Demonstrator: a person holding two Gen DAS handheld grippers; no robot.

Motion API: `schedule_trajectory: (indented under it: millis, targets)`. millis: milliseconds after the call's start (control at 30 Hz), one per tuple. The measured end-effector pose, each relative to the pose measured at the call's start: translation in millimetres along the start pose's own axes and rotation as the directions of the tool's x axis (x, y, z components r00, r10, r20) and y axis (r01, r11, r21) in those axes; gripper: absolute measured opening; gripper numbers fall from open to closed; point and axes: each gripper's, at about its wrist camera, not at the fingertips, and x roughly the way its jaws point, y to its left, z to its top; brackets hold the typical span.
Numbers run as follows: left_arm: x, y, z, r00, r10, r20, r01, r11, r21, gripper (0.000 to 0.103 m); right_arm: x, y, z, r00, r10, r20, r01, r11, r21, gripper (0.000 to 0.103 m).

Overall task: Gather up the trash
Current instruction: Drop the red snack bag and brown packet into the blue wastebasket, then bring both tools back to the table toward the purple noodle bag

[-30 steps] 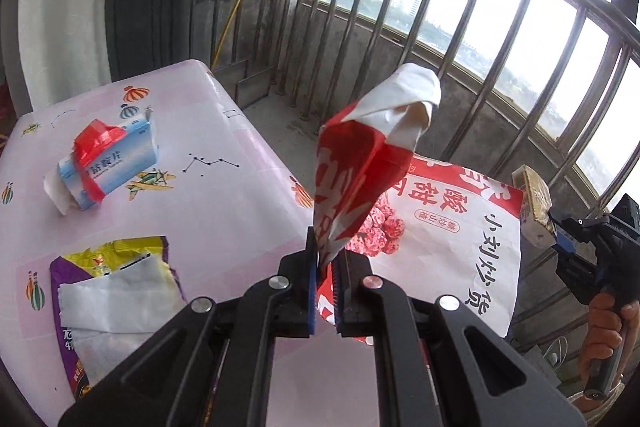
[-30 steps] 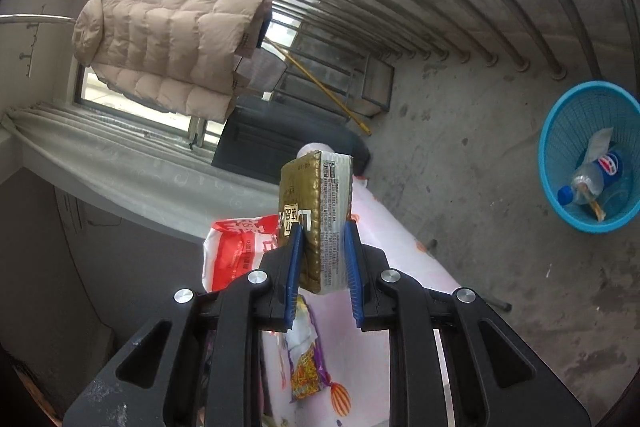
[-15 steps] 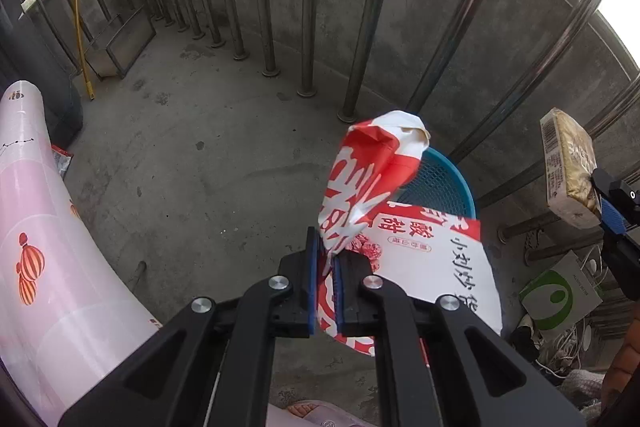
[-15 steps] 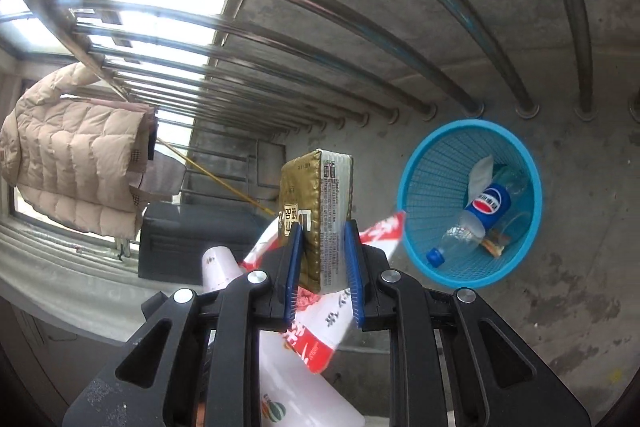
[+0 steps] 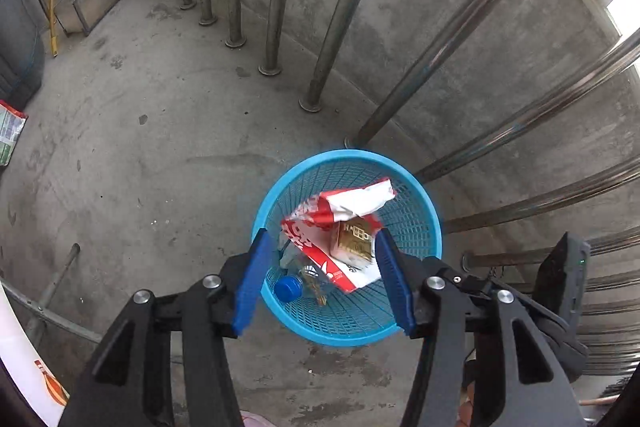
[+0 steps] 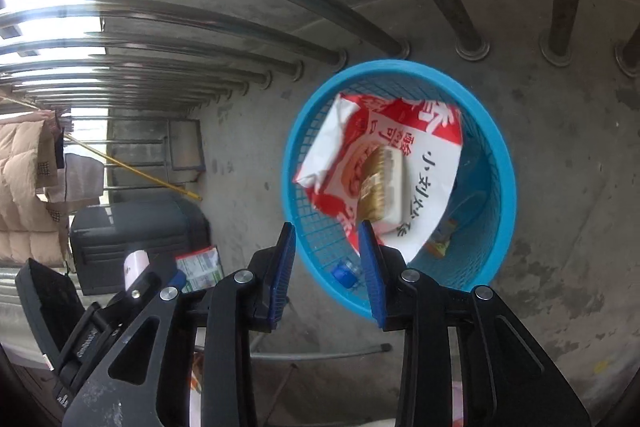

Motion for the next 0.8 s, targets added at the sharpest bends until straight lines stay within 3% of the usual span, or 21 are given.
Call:
schedule_trajectory:
  millis: [167, 267, 467, 600, 700, 800]
  targets:
    - [-58, 4, -2, 0.993, -0.049, 0.105, 0.052, 0.998, -0.025, 0.052, -24, -10, -12, 0.998, 0.008, 0.062, -0.009, 1.000, 0.011, 0.035]
    - [-100, 4, -11, 0.983, -0.039, 0.177, 0.040, 0.999, -0.002, 0.053, -41, -3, -17, 0.995, 0.021, 0.099, -0.021, 1.000, -0.010, 0.035]
    - [-192, 15, -65, 0.951, -0.022, 0.309, 0.006, 0.999, 0.052, 0.053, -82, 59, -45, 0.982, 0.115, 0.151, -0.086, 0.978, -0.190, 0.039]
    - [-248, 48, -123, 0.909, 0.044, 0.415, -0.055, 0.998, 0.013, 0.053, -93, 116, -74, 0.980, 0.185, 0.070, -0.148, 0.921, -0.360, 0.039]
    - [-284, 89, -166, 0.878, 0.116, 0.464, -0.085, 0.993, -0.086, 0.053, -92, 155, -107, 0.976, 0.212, -0.042, -0.208, 0.862, -0.462, 0.040]
    - [-314, 136, -215, 0.833, 0.230, 0.503, -0.142, 0.968, -0.207, 0.053, -84, 188, -146, 0.958, 0.237, -0.162, -0.287, 0.797, -0.531, 0.040]
